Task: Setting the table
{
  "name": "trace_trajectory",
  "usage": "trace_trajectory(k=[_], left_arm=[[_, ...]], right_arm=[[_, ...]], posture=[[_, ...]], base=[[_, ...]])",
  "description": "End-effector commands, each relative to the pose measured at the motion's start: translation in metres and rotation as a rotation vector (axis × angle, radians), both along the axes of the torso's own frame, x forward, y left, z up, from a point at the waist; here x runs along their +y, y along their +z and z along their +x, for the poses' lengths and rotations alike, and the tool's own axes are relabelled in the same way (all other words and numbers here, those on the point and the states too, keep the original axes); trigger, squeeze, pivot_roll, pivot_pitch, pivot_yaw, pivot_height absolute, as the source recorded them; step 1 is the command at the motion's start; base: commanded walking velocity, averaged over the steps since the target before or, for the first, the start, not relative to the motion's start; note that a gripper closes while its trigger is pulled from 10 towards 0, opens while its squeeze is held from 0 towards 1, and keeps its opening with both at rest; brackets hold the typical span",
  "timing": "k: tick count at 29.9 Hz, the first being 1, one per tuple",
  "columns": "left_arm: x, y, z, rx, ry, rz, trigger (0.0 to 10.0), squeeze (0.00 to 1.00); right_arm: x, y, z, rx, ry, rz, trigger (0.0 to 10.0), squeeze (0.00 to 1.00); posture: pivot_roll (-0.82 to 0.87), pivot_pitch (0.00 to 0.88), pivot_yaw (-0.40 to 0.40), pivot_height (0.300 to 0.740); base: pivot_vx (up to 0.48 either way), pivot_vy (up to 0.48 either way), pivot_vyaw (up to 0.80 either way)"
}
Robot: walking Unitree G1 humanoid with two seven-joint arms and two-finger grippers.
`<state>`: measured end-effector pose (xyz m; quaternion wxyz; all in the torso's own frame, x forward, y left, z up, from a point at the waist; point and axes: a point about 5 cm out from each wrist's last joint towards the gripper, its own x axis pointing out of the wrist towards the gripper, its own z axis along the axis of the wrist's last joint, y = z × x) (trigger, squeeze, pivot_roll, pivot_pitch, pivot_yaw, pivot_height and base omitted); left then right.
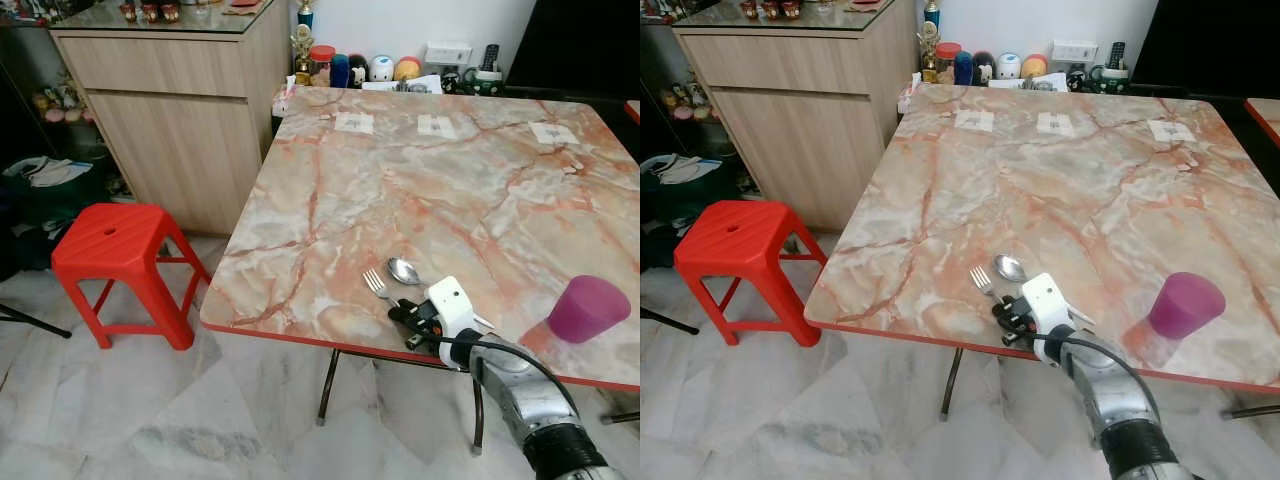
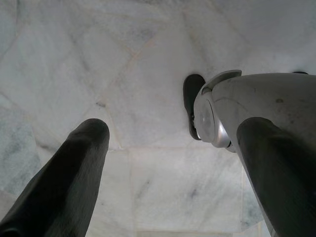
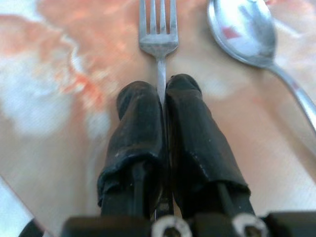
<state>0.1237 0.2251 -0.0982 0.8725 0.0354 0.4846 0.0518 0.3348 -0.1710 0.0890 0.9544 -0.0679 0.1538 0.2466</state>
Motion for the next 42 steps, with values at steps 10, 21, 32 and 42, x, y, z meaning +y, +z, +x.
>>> trace_trajectory(k=[10,21,32,42], left_arm=[[-0.008,-0.007,-0.016,0.056,-0.022,-0.004,10.0,0.00],[-0.003,-0.005,-0.012,0.057,-0.018,0.003,10.0,0.00],[-0.009,-0.004,-0.002,0.044,-0.042,0.003,10.0,0.00],[-0.010,-0.003,0.000,0.042,-0.049,0.005,10.0,0.00]], right_arm=[[0.003,0.032,0.002,-0.258,-0.214,0.140,10.0,0.00],[0.005,0.052,-0.014,-0.430,-0.357,0.230,10.0,0.00],[-0.004,0.066,-0.035,-0.540,-0.500,0.255,10.0,0.00],[-0.006,0.072,-0.037,-0.580,-0.520,0.231,10.0,0.00]], posture=[[0.02,0.121,-0.010,0.740],[0.02,0.108,-0.024,0.740],[0.01,0.077,-0.031,0.740],[0.01,0.064,-0.035,0.740]], base=[[0.000,0.000,0.00],[0.000,0.000,0.00],[0.000,0.000,0.00],[0.000,-0.264,0.00]])
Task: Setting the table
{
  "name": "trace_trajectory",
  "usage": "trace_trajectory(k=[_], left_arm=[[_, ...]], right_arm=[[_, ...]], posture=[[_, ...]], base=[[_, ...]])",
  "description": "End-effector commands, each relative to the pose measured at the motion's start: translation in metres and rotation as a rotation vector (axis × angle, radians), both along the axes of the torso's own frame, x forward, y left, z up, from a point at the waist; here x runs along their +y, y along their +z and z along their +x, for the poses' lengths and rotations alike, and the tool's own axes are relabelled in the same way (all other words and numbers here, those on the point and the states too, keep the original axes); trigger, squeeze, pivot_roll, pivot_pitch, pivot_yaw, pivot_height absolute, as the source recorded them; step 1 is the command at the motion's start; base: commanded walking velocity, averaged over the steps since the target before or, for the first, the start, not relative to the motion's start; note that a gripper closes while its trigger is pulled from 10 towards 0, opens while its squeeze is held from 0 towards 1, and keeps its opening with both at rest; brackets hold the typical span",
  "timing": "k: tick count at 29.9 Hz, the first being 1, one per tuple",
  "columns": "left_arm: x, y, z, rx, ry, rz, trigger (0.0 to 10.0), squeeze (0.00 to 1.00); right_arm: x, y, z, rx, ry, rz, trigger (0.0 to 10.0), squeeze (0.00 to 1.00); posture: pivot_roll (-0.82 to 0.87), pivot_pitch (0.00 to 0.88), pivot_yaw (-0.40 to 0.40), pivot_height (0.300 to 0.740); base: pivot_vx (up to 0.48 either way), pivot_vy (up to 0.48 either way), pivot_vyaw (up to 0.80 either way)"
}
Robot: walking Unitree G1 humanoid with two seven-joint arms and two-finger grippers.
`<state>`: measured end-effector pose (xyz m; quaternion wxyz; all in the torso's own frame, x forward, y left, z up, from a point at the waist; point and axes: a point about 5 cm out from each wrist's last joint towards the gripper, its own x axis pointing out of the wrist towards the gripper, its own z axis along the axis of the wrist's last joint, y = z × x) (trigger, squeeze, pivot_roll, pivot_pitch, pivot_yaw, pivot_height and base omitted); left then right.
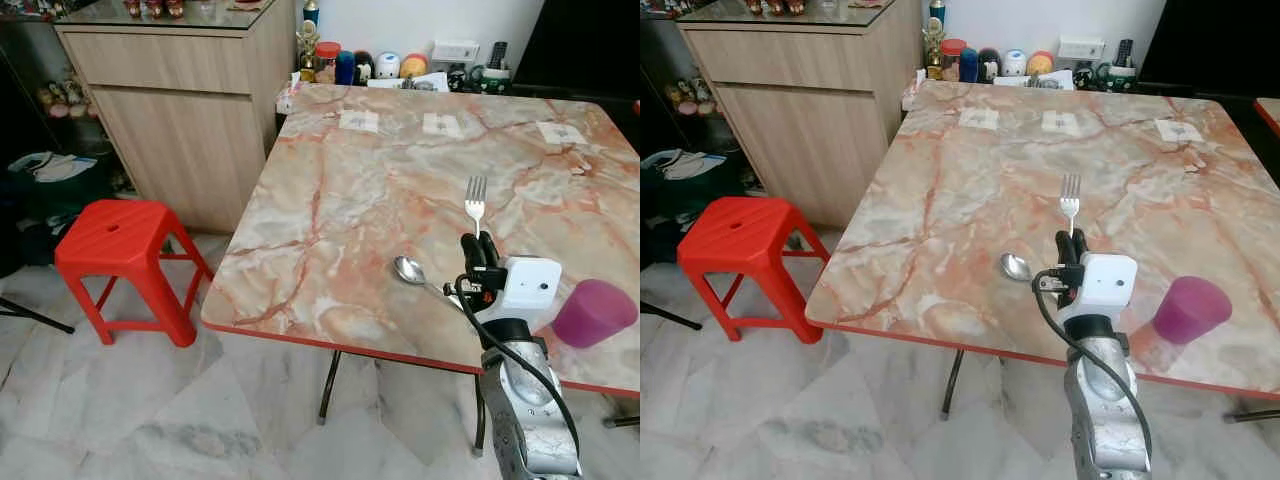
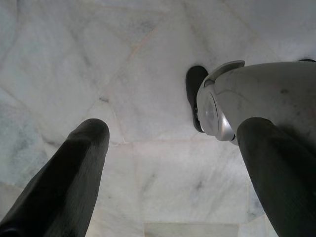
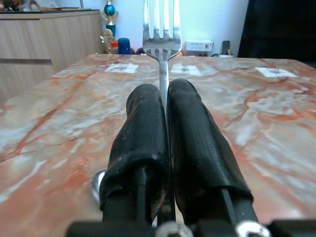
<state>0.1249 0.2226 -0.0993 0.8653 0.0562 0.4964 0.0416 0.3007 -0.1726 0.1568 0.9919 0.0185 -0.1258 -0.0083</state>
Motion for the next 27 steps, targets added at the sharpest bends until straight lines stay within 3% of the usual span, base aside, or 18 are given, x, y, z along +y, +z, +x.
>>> trace_trajectory(k=[1,25,27], left_arm=[[-0.0078,-0.0023,-0.0017,0.012,-0.012,-0.021,10.0,0.00],[-0.0078,-0.0023,-0.0017,0.012,-0.012,-0.021,10.0,0.00],[-0.0085,-0.0017,0.0005,0.005,-0.018,-0.019,10.0,0.00]], right_arm=[[-0.0040,0.0043,-0.0031,-0.025,-0.018,-0.007,10.0,0.00],[-0.0040,0.0043,-0.0031,-0.025,-0.018,-0.007,10.0,0.00],[-0.0006,0.0087,-0.0103,-0.041,-0.053,-0.013,10.0,0.00]], posture=[[0.01,0.064,-0.035,0.740],[0.01,0.064,-0.035,0.740],[0.00,0.041,-0.034,0.740]], base=[[0.000,-0.330,0.00],[0.000,-0.330,0.00],[0.000,-0.439,0.00]])
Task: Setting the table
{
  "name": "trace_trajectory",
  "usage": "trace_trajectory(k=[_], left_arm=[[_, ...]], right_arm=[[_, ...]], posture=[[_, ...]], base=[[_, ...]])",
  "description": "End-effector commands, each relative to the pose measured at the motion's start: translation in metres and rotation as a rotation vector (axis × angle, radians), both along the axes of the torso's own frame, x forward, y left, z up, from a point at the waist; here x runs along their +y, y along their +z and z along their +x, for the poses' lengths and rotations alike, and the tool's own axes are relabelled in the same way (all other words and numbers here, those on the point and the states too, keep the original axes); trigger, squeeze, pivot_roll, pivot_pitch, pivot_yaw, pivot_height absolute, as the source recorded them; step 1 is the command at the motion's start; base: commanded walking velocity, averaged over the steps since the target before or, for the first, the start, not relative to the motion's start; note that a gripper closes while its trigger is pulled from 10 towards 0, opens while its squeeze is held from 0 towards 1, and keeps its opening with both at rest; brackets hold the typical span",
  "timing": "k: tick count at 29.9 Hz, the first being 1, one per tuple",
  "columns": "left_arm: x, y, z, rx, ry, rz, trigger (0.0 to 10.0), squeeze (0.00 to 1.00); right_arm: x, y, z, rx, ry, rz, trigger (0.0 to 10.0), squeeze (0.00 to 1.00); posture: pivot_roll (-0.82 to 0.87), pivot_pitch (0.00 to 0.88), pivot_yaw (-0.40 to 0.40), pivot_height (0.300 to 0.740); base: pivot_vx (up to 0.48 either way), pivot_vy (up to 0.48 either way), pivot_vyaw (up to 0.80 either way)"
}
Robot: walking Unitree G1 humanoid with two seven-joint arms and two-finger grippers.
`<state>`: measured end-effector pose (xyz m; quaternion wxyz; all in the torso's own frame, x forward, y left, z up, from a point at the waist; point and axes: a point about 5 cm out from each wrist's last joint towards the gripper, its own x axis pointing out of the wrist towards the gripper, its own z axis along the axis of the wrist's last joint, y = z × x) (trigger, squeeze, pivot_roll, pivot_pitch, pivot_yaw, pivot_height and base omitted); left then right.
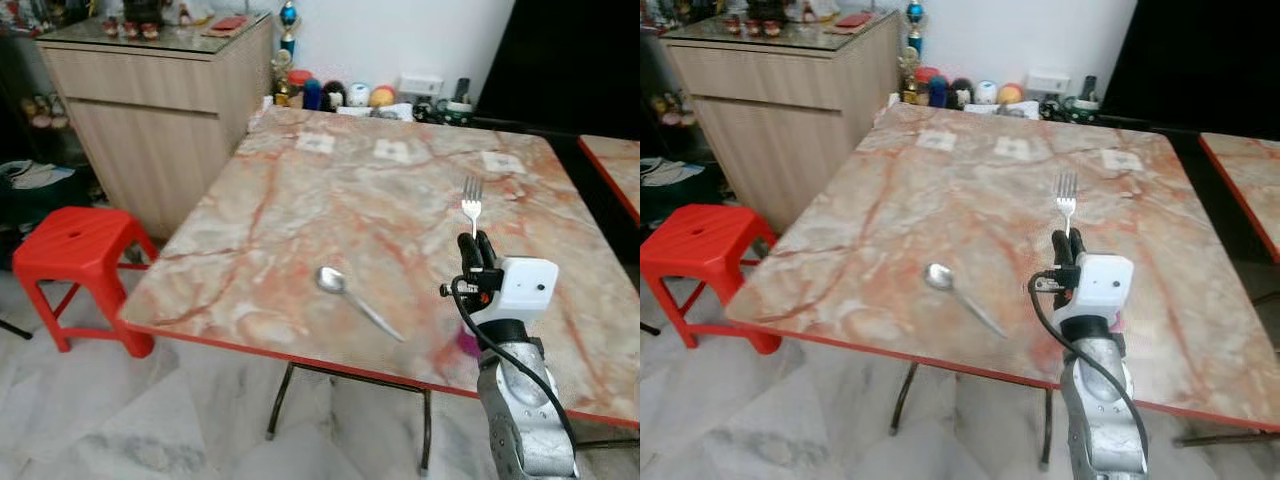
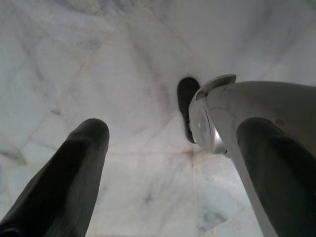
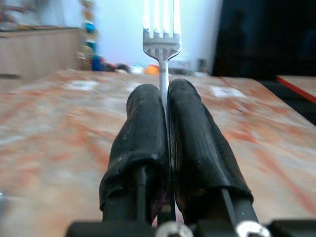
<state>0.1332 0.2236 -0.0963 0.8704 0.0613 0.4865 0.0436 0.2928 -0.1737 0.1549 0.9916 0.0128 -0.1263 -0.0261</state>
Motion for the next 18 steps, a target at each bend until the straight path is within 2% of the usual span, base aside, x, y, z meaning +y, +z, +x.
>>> trace_trajectory(k=[1,18], left_arm=[[-0.0100,-0.0042,-0.0064,0.023,-0.019,-0.030,10.0,0.00],[-0.0103,-0.0026,-0.0016,0.005,-0.019,-0.031,10.0,0.00]], right_arm=[[0.0022,0.0121,-0.0054,-0.053,-0.030,-0.016,10.0,0.00],[0.0047,0.0187,-0.0038,-0.084,-0.053,-0.030,10.0,0.00]], posture=[[0.00,0.041,-0.034,0.740],[0.00,0.066,-0.030,0.740]], base=[[0.000,-0.480,0.00],[0.000,-0.480,0.00]])
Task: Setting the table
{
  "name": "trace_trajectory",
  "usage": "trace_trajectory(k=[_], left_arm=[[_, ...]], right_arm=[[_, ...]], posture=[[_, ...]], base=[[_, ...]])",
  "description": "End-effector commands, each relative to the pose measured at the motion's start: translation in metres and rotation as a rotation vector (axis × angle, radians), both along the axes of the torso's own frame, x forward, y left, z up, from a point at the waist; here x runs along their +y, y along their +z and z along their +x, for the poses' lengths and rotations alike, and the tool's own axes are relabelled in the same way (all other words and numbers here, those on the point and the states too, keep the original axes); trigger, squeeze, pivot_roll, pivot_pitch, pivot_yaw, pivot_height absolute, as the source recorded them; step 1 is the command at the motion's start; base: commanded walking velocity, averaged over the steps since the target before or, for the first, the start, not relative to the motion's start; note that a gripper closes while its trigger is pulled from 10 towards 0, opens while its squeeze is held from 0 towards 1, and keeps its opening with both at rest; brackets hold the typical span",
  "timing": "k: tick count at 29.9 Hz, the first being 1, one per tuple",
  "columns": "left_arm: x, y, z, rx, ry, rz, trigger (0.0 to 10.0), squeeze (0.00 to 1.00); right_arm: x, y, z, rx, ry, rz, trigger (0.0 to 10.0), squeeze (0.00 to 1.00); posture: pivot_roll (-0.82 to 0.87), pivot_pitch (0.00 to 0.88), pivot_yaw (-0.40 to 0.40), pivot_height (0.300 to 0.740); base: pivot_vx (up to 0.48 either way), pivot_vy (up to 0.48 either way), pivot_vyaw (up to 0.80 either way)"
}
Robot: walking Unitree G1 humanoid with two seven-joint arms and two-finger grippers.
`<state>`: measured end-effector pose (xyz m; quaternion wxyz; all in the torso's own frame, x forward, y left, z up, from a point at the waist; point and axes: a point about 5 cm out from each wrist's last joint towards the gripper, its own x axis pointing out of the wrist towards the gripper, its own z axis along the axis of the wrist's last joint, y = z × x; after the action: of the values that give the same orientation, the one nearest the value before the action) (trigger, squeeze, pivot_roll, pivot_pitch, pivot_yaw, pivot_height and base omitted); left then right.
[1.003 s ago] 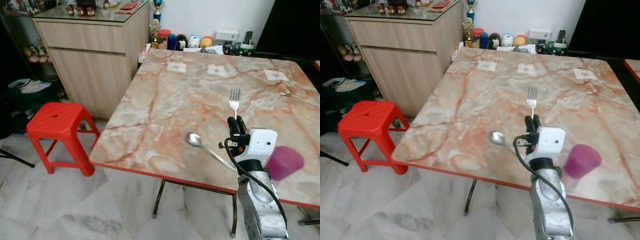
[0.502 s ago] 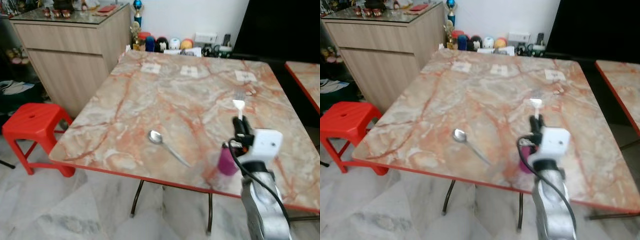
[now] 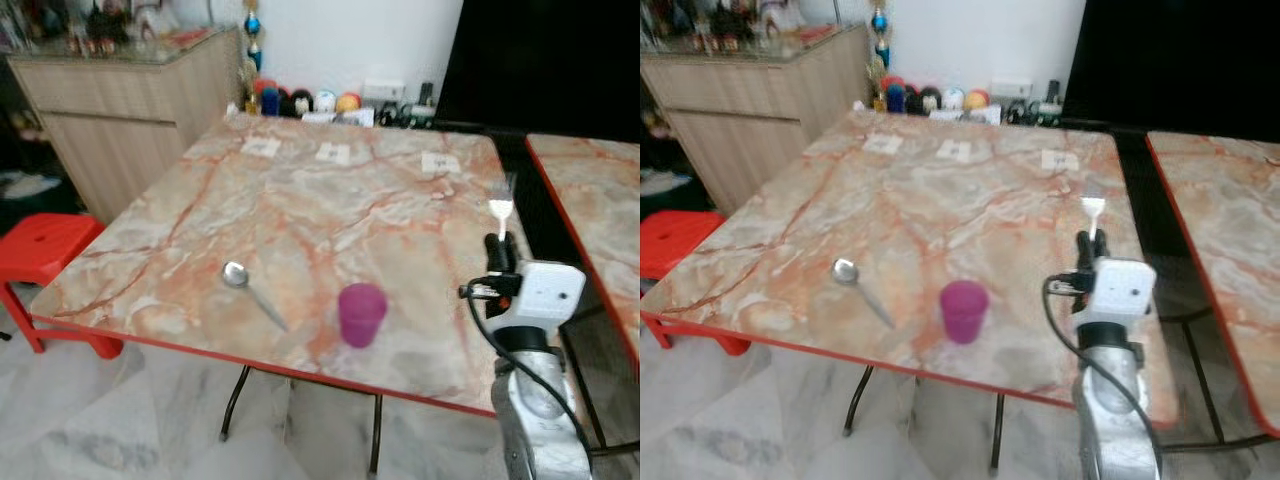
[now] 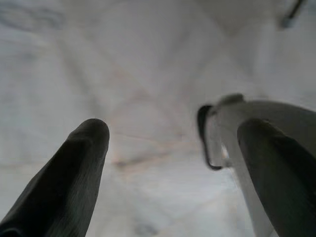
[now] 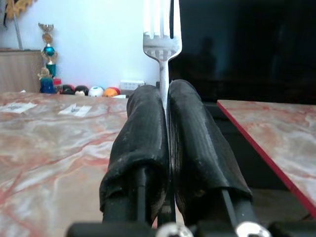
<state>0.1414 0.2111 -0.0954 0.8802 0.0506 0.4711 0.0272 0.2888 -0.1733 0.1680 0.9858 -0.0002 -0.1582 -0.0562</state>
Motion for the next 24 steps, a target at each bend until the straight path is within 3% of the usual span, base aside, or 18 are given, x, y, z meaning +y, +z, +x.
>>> trace_trajectory(k=[1,7,15,24], left_arm=[[0.0020,-0.0034,-0.0094,0.039,0.001,0.004,10.0,0.00],[0.0004,-0.0029,-0.0071,0.033,-0.001,0.003,10.0,0.00],[-0.0011,-0.0030,-0.0064,0.032,-0.002,0.001,10.0,0.00],[-0.0010,-0.0036,-0.0079,0.039,0.000,0.003,10.0,0.00]], right_arm=[[0.0036,0.0055,0.0008,-0.019,0.006,-0.006,10.0,0.00],[0.0026,0.0043,0.0016,-0.010,0.000,0.004,10.0,0.00],[0.0026,0.0034,0.0019,-0.007,-0.005,0.005,10.0,0.00],[0.0034,0.0045,0.0024,-0.015,-0.004,-0.003,10.0,0.00]], posture=[[0.00,0.066,-0.030,0.740],[0.00,0.072,-0.029,0.740],[-0.01,0.075,-0.028,0.740],[0.00,0.081,-0.025,0.740]], base=[[0.000,-0.480,0.00],[0.000,-0.480,0.00],[0.000,-0.480,-0.74],[0.000,-0.480,0.00]])
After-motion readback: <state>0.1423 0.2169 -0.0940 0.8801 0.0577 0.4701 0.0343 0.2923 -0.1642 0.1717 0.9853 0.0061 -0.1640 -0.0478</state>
